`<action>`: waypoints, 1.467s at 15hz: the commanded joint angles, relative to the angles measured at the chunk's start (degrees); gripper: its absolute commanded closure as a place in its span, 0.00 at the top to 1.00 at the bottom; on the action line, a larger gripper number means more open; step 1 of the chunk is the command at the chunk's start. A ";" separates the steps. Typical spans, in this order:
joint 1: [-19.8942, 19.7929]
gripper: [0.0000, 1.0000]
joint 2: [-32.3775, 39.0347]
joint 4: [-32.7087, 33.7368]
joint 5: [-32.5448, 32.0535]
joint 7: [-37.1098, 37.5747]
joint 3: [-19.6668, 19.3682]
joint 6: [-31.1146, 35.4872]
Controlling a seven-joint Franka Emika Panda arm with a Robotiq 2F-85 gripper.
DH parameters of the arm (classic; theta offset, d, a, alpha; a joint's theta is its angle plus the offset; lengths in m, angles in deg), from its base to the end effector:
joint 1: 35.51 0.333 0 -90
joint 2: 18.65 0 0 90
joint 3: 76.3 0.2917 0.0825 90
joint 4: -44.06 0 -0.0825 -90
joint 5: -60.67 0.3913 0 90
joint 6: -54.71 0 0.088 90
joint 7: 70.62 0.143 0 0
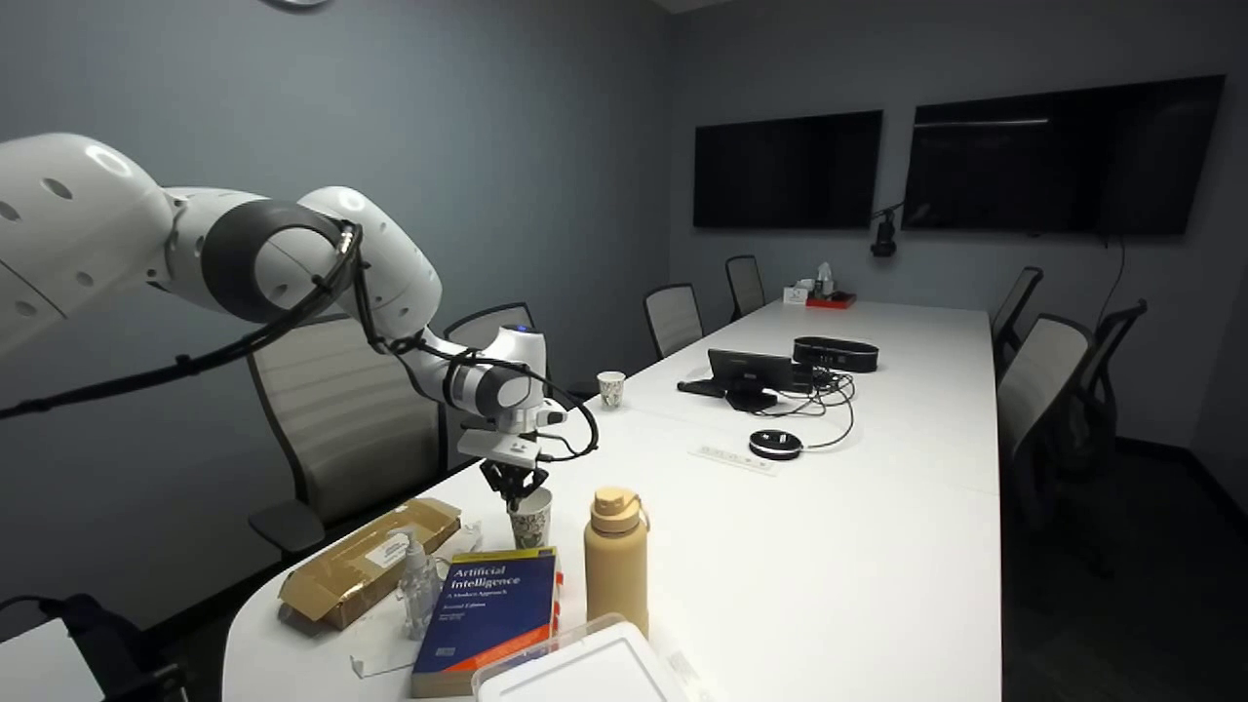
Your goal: Move the cup on the left forwards.
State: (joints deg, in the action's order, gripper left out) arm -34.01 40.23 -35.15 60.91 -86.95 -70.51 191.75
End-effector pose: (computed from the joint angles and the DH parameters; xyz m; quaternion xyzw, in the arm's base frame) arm 0.6970 0.0809 0.0352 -0.9827 -0.1794 0.0034 0.0452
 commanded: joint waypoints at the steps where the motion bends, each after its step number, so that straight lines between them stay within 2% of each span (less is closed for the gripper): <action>1: 1.31 0.01 -1.09 -0.50 -1.28 3.21 -1.02 0.04; 6: 5.06 0.01 -7.87 -3.89 -3.73 10.46 -3.76 0.65; 12: 11.86 0.01 -20.30 -10.14 -6.58 27.17 -7.80 -9.04; 17: 14.57 0.01 -33.37 -23.50 -6.13 42.47 -7.88 -12.24; 22: 14.33 0.01 -43.05 -38.33 -5.89 55.99 -7.28 -8.99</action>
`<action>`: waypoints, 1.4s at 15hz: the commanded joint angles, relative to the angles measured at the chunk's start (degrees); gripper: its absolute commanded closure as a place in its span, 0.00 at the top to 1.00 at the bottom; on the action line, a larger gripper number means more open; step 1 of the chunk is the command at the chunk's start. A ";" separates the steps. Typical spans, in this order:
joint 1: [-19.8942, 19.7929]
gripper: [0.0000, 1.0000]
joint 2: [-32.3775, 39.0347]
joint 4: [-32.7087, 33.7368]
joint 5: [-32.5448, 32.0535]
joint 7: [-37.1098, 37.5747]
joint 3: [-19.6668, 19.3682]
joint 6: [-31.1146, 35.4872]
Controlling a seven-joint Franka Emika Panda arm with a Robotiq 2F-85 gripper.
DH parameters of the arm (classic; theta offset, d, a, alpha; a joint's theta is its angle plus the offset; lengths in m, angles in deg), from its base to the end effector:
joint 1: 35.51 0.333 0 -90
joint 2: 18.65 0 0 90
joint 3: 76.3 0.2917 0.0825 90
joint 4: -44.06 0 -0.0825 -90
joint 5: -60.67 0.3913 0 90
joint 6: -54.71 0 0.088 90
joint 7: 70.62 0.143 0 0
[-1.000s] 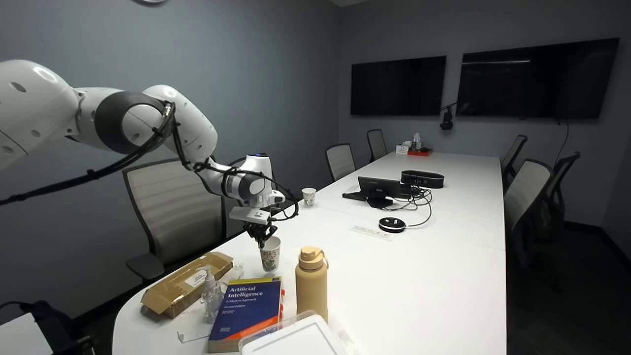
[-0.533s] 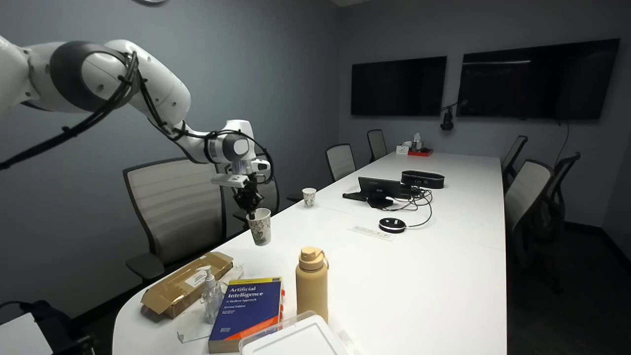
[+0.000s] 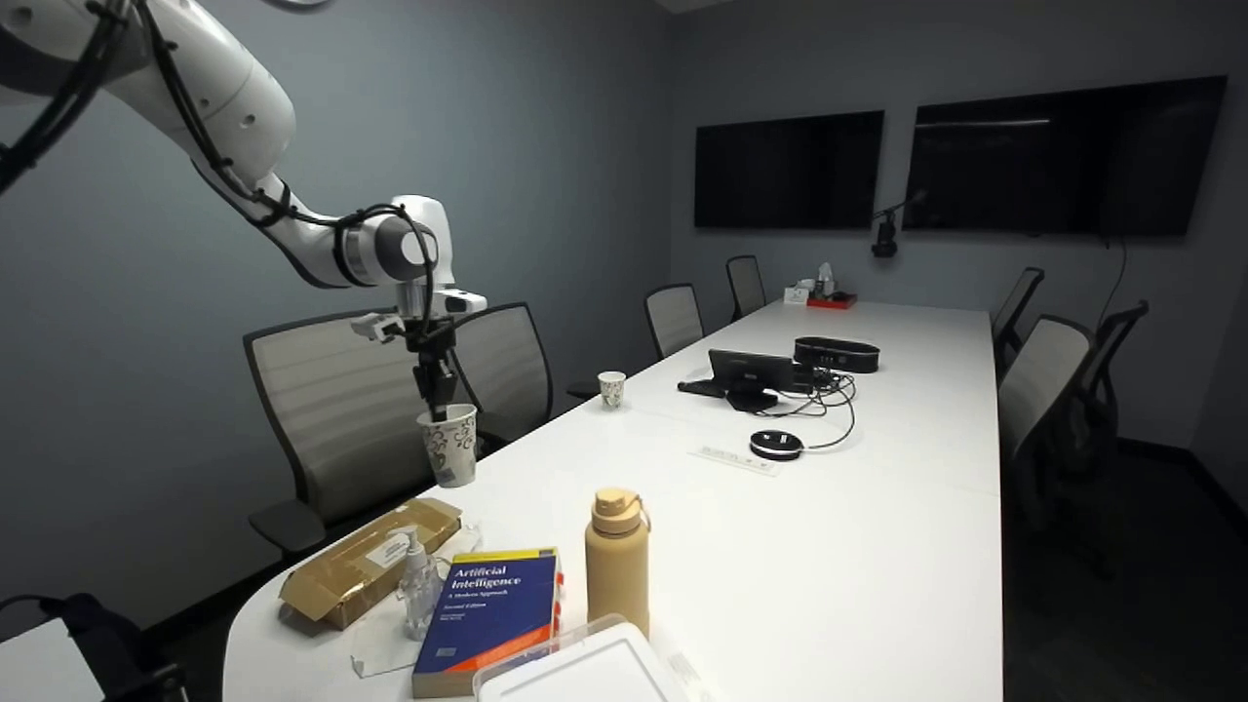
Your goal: Move the cup on the left forwards.
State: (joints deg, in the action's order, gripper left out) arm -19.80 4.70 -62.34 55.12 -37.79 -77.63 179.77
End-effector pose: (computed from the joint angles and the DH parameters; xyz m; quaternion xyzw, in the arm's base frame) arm 0.6033 0.1483 0.2320 0.9897 -0.1302 -0.0202 0.0559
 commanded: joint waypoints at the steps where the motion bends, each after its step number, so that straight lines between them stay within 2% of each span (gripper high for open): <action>1: -0.26 0.01 -9.15 -14.26 -0.44 8.95 -0.04 4.16; 7: -4.16 0.01 -17.27 -33.88 -4.19 16.07 -0.90 14.95; 10: -6.81 0.01 -19.05 -40.76 -7.89 18.07 -2.14 21.24; 16: -10.75 0.01 -17.30 -48.14 -11.53 19.23 -4.26 36.18; 21: -10.44 0.01 -13.61 -50.64 -9.53 16.66 -6.36 46.25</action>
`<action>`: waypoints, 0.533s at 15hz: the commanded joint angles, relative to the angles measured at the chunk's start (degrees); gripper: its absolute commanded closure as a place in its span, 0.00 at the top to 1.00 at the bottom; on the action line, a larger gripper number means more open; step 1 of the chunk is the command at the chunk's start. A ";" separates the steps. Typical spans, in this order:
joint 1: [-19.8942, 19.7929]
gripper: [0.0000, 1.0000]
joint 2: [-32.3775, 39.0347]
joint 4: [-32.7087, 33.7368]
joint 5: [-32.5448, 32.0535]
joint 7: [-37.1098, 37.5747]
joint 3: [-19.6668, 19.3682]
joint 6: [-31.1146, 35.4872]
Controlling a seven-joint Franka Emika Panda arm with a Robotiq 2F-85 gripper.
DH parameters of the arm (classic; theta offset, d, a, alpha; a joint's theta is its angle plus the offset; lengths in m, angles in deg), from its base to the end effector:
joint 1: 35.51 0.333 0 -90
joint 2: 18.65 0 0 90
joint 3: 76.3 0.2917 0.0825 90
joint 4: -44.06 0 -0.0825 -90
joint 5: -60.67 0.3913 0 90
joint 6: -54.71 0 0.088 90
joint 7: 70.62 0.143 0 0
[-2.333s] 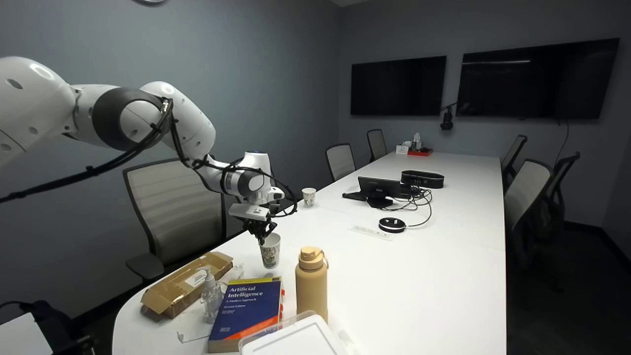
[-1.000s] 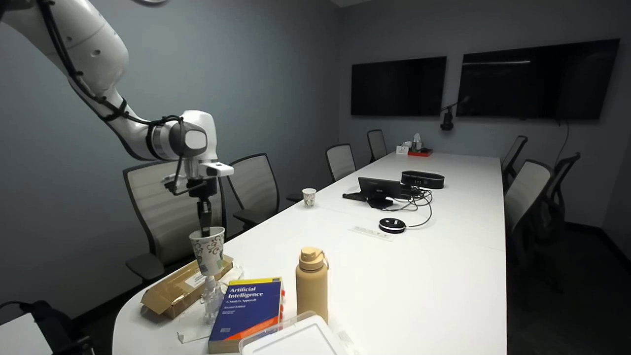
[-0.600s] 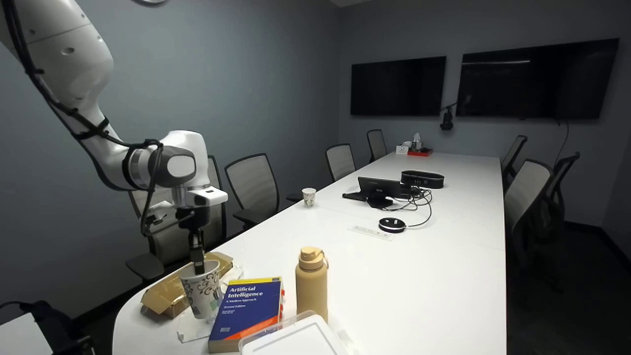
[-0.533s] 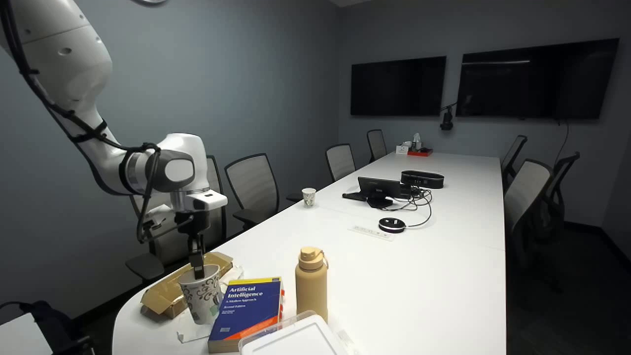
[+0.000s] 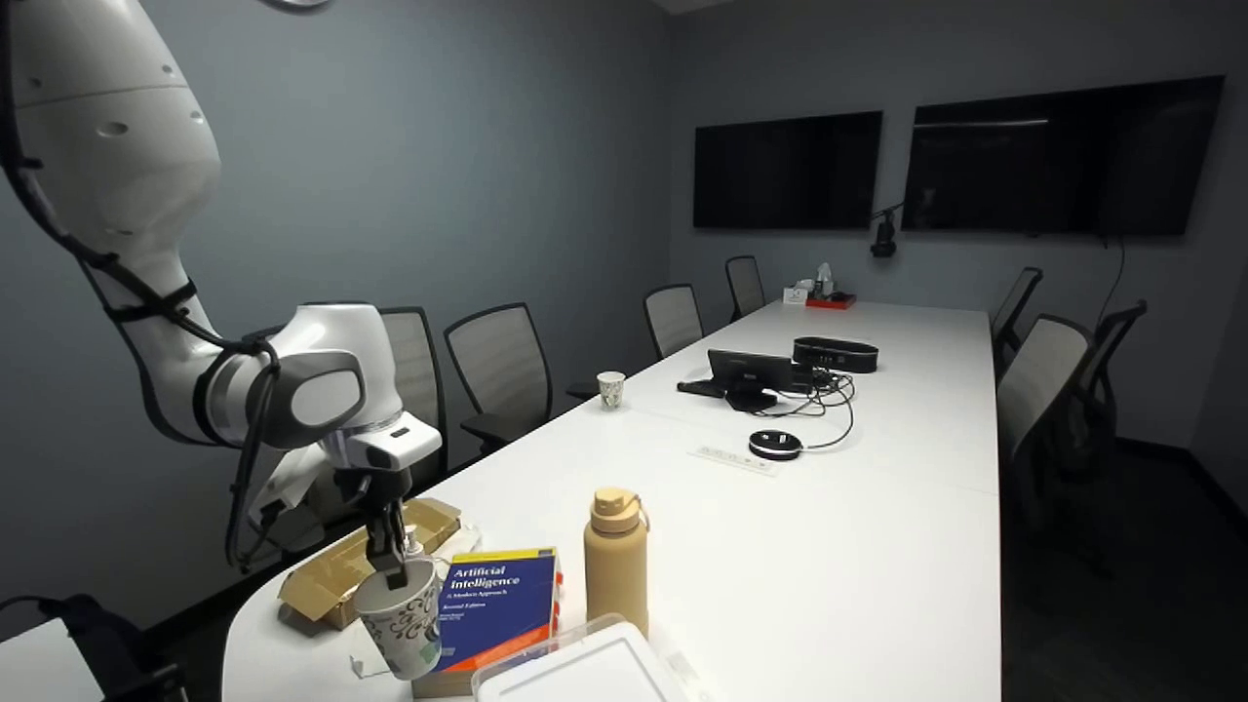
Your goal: Move the cup on the left forwards.
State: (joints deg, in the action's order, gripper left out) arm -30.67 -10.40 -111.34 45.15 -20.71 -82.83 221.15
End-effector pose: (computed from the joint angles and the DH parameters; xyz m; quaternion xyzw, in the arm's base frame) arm 0.4062 -0.0011 0.1187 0.9486 -0.3128 0.0390 0.0296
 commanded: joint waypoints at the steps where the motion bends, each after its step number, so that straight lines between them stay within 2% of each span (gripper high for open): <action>1: 0.43 0.01 2.67 -2.05 1.58 -1.31 -1.43 6.74; 4: 0.29 0.01 5.97 -3.24 6.46 -4.69 -1.80 11.47; 8: -5.12 0.01 10.51 -4.00 18.46 -13.95 4.34 16.71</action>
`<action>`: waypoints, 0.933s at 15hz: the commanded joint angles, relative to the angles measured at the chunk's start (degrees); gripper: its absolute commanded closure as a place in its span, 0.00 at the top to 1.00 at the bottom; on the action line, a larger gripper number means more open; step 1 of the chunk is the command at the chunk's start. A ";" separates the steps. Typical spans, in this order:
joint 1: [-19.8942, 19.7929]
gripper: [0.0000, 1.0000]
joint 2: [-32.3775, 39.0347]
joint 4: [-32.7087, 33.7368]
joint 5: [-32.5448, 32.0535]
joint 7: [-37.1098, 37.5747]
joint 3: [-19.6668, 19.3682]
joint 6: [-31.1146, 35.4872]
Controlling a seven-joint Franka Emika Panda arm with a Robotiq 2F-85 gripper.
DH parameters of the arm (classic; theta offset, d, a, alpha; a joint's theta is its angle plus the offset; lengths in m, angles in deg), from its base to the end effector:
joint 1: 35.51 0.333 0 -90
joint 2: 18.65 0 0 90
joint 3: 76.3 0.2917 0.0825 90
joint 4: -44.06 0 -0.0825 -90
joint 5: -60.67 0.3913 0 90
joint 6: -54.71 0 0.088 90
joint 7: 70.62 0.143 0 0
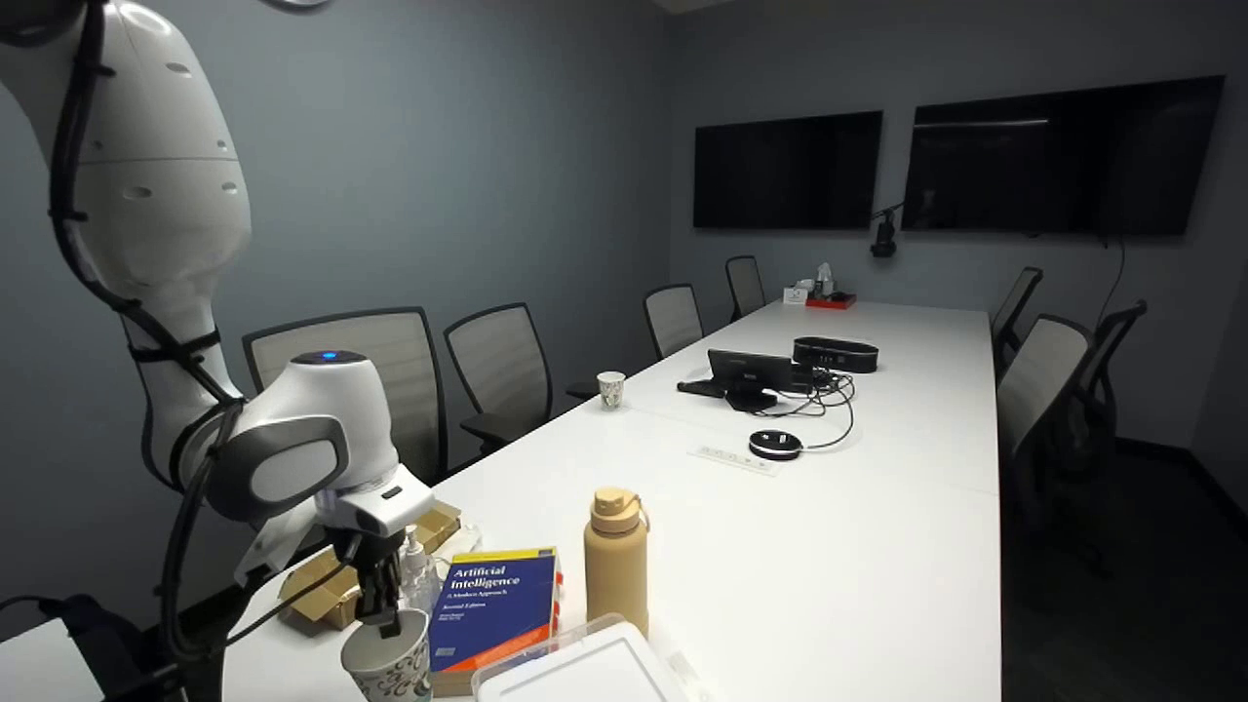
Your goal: Move the cup on the left forwards.
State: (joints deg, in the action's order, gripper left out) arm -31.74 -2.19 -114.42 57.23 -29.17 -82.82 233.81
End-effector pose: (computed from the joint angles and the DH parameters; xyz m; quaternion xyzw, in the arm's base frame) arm 0.3764 -0.0196 0.0712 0.9376 -0.3452 0.0405 0.0044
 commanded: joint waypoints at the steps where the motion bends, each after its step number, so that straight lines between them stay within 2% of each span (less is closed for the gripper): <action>1: -6.25 0.01 3.41 -0.51 8.88 -7.52 6.75 4.80; 4: -11.56 0.01 5.92 0.83 13.26 -12.38 11.56 5.57; 6: -13.98 0.01 7.16 1.81 15.16 -14.97 13.37 5.29; 9: -15.96 0.01 8.43 3.19 16.63 -17.43 14.29 4.48; 13: -16.19 0.01 9.37 4.41 17.76 -18.60 14.05 3.96; 14: -14.30 0.29 9.38 4.79 18.42 -17.94 12.24 2.49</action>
State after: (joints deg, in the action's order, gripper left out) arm -47.25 6.87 -110.64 73.12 -45.84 -69.78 237.93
